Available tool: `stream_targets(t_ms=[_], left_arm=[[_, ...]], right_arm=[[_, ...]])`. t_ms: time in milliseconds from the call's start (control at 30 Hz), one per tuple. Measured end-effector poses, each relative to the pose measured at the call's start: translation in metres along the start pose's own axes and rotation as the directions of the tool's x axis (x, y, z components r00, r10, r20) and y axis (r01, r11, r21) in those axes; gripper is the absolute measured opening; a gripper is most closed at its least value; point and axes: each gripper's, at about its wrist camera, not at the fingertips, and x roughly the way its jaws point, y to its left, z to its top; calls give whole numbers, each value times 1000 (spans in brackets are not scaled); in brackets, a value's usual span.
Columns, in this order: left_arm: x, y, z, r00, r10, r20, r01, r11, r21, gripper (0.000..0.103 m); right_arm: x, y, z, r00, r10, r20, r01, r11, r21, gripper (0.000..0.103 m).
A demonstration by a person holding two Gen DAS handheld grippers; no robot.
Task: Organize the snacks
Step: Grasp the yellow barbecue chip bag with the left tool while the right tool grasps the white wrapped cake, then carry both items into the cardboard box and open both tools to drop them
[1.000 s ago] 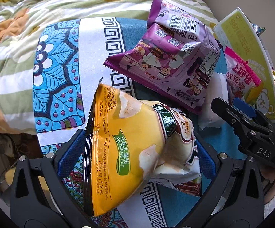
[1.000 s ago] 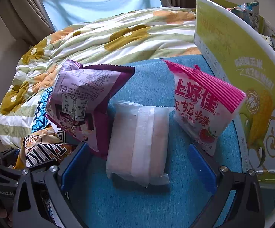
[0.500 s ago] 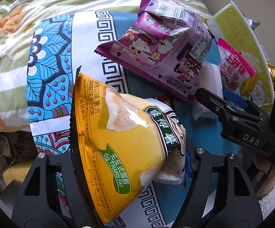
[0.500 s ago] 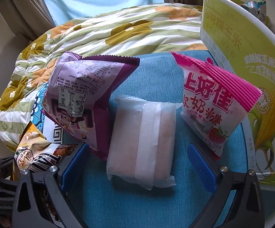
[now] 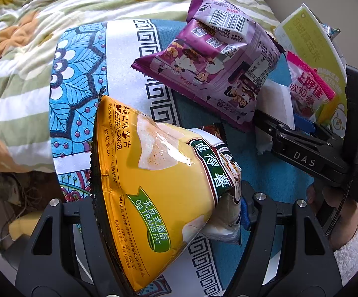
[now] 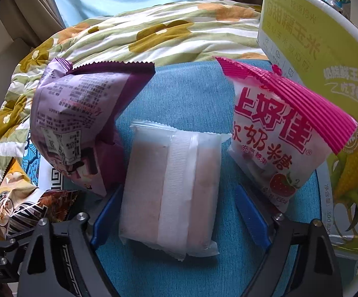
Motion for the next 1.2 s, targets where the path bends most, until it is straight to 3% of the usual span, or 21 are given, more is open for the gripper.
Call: stream_targets(t_ms=[100,233,267,767,1000,1200], left_arm=[[1,1,0,1000,2,1,-2,1000,1,68],[-1,1,0,1000,2,4,-2,1000,2,68],[-1,1,0,1000,2,6,-2,1000,2,67],[-41,-16,-12,998,6,58,-7,1000,30,67],[-80,-40,-15,994,-6,109,-1,998,65,67],[-113,-81,1,982,-37,187,14,992,123,67]], right_arm=[[2,5,1,999,-31,5,31,999,-25,83],[0,13,1,998,-54,26,55,997,-60,63],[1,15,1,998,-61,25,62,996,-65,62],[-32,19,-13,999,-4,42,6,998,-57,59],[-80,19,-18,995,42,92,-38,998,-51,59],[-136,2,-16,984,67,166,-58,997,-57,59]])
